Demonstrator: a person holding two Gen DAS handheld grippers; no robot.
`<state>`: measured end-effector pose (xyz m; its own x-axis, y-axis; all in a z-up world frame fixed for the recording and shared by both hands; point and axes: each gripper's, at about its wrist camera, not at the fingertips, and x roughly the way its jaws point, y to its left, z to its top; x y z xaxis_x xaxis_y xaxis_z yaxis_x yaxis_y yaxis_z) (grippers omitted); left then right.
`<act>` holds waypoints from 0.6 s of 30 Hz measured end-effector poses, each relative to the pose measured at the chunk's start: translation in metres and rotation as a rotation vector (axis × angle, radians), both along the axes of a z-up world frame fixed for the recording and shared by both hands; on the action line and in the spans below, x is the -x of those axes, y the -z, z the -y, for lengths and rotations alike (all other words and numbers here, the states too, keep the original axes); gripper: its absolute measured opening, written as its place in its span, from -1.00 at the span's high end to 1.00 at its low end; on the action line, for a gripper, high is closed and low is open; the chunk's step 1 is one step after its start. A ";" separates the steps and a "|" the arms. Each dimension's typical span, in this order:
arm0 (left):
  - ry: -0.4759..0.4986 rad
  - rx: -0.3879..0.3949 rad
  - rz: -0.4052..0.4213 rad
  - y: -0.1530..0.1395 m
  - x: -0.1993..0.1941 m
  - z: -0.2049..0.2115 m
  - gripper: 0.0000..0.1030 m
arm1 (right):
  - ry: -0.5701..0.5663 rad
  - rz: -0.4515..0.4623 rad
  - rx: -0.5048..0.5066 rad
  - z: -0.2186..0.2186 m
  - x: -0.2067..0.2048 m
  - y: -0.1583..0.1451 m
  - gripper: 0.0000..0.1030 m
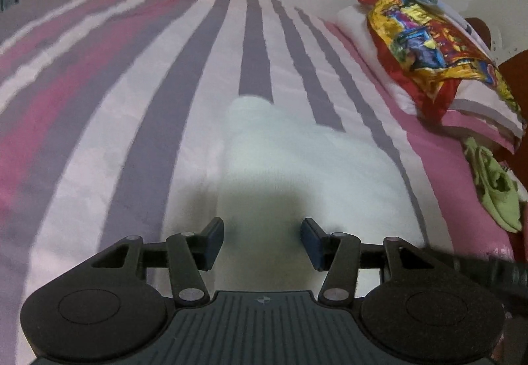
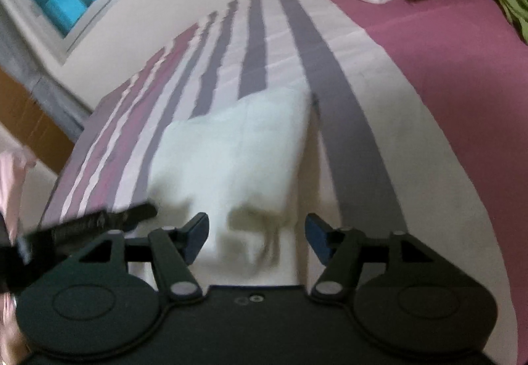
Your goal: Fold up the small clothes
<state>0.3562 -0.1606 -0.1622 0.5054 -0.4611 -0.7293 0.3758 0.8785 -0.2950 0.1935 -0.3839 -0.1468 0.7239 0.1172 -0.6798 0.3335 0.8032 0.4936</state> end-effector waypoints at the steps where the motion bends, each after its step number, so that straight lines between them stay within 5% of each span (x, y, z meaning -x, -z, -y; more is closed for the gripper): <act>1: 0.006 -0.013 0.000 0.004 -0.002 0.004 0.01 | 0.008 0.000 -0.027 0.005 -0.008 0.003 -0.25; 6: -0.031 0.030 -0.019 0.010 -0.008 -0.002 0.00 | -0.034 -0.039 0.005 0.000 -0.037 0.017 0.12; 10: -0.044 0.047 -0.008 0.009 -0.006 0.001 0.00 | -0.073 -0.013 0.193 -0.023 -0.047 0.008 0.57; 14: -0.050 0.071 -0.002 0.008 -0.002 0.002 0.00 | -0.130 0.107 0.378 -0.041 -0.041 -0.021 0.66; 17: -0.029 0.038 0.019 0.014 0.004 0.006 -0.02 | -0.106 0.012 0.396 -0.024 -0.043 -0.004 0.69; 18: -0.021 0.016 0.028 0.016 0.006 0.008 -0.25 | -0.081 -0.031 0.429 -0.020 -0.044 0.004 0.75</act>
